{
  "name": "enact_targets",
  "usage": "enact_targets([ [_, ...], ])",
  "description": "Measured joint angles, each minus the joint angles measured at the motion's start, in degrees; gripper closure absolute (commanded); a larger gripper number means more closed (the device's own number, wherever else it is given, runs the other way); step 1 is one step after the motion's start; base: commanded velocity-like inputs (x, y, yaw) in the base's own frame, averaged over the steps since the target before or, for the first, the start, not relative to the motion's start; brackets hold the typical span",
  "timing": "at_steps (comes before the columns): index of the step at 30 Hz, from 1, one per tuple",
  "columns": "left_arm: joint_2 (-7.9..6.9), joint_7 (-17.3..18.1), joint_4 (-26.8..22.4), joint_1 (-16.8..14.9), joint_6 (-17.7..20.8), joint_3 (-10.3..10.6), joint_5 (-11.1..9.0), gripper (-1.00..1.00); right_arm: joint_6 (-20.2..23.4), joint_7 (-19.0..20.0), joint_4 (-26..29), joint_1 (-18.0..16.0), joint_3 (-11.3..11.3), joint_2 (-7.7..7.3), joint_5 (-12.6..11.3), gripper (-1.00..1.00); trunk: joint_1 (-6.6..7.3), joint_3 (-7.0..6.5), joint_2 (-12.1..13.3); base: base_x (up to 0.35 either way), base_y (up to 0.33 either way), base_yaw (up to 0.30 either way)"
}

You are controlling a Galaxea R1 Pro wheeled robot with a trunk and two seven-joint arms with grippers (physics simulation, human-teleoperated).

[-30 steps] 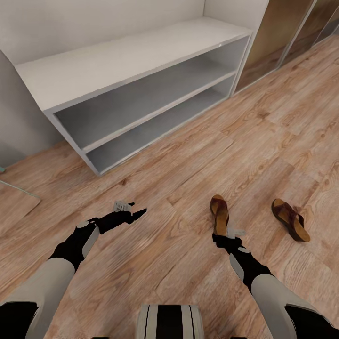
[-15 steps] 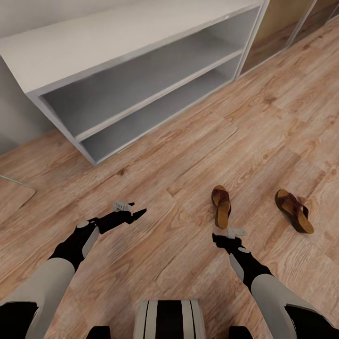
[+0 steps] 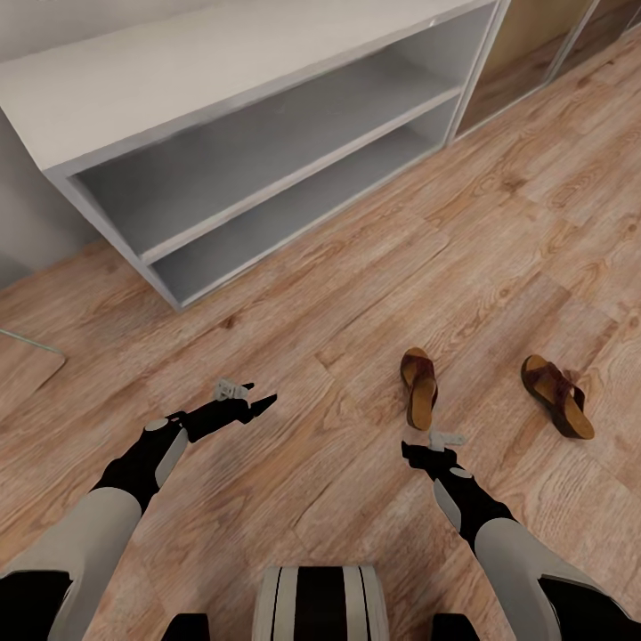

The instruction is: Pick up the two gym shoes and the two sandals from the corridor floor and place them onto the hallstand (shoe rack) in the corridor, making sure they are on the rack and not on the floor. Arrange them so the two gym shoes are next to each other and the two sandals are next to each other.

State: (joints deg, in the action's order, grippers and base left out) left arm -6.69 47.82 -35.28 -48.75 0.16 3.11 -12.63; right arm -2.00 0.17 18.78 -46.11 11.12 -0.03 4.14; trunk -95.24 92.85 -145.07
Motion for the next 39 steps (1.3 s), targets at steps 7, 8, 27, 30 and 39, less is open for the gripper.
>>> enact_targets([
  [7, 0.0, 0.0, 0.0, 0.0, 0.0, 0.0, 0.0, -1.0, 0.0, -0.01, 0.0, 0.0, 0.01, 0.0, 0.0, -1.0, 0.02, 0.01, 0.0, 0.188, 0.0, 0.0],
  [8, 0.0, 0.0, 0.0, 0.0, 0.0, 0.0, 0.0, -1.0, 0.0, -0.01, 0.0, 0.0, 0.01, 0.0, 0.0, -1.0, 0.01, 0.01, 0.0, 0.094, 0.0, 0.0],
  [27, 0.0, 0.0, -0.01, 0.0, 0.0, 0.0, 0.0, -1.0, 0.0, 0.0, 0.03, 0.0, -0.01, 0.0, 0.0, -1.0, 0.01, 0.01, 0.0, 0.065, 0.0, 0.0],
  [30, 0.0, 0.0, -0.02, 0.0, 0.0, 0.0, 0.0, -1.0, 0.0, -0.01, 0.06, 0.0, 0.0, 0.0, 0.0, -1.0, 0.0, 0.01, 0.0, 0.024, 0.0, 0.0],
  [39, 0.0, 0.0, -0.06, 0.0, 0.0, 0.0, 0.0, -1.0, 0.0, -0.01, 0.09, 0.0, 0.0, 0.0, 0.0, -1.0, 0.0, 0.01, 0.0, 0.005, 0.0, 0.0],
])
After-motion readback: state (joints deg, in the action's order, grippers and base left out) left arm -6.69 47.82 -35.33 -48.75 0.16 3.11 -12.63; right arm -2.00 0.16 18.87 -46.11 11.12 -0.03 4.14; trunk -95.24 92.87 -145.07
